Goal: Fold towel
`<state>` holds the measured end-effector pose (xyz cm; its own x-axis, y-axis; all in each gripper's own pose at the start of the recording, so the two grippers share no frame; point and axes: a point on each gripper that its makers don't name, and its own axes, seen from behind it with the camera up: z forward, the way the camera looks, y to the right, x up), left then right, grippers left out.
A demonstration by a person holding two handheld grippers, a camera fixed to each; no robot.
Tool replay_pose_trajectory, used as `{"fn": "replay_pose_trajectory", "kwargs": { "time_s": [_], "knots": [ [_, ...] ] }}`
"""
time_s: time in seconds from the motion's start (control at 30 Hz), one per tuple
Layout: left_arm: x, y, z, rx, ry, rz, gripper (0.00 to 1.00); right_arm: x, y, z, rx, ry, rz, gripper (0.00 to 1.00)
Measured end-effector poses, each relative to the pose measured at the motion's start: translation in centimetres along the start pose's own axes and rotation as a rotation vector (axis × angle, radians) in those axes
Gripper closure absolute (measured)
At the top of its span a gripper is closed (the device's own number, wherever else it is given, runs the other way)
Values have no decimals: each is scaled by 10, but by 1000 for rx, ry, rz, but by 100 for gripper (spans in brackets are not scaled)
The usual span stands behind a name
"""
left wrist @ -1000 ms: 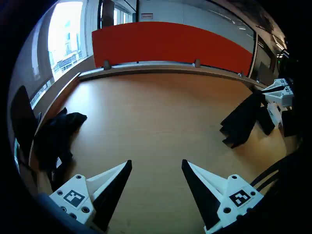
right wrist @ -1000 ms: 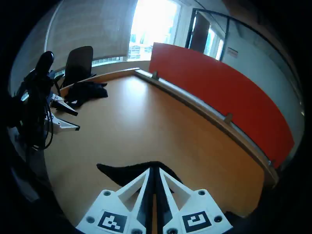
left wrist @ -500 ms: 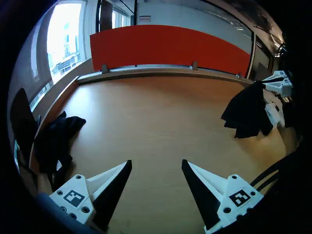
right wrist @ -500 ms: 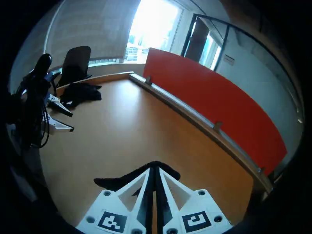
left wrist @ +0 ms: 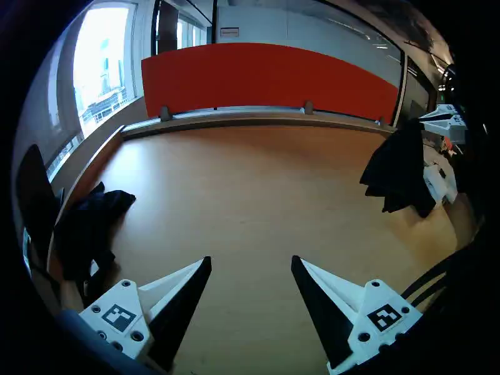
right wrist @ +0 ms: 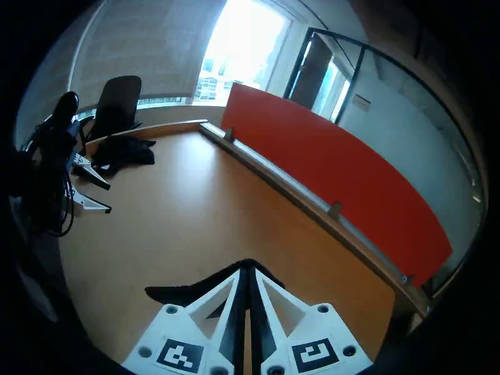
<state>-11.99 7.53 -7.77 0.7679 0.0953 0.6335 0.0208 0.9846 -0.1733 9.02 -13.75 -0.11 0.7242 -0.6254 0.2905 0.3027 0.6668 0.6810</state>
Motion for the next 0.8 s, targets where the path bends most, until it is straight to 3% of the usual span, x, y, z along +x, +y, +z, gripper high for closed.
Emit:
{"fn": "replay_pose_trajectory", "kwargs": {
  "time_s": [0.4, 0.8],
  "knots": [
    [4, 5, -1, -8, 4, 14, 5, -11, 40, -15, -50, -13, 14, 96],
    [3, 1, 0, 2, -1, 15, 5, -36, 87, -27, -98, -47, 44, 96]
  ]
}}
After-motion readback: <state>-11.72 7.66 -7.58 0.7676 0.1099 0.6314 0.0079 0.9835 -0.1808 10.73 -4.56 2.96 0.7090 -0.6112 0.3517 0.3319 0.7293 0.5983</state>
